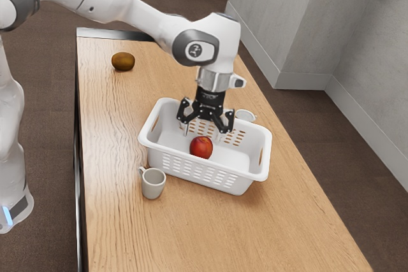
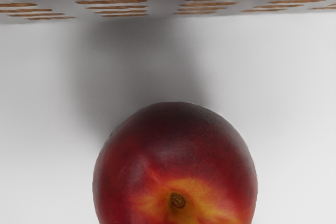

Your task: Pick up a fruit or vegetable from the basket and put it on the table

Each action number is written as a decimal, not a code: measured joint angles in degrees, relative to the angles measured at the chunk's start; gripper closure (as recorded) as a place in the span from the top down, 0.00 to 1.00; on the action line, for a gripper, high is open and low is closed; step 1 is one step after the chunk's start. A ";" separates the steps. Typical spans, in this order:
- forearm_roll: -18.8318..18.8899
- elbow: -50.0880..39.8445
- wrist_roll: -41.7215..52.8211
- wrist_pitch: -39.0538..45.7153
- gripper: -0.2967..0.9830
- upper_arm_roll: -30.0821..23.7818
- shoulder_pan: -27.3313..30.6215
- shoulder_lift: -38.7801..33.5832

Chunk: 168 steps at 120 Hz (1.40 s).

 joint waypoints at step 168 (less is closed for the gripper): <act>2.62 6.22 -3.49 1.98 0.46 -2.21 -3.94 -3.65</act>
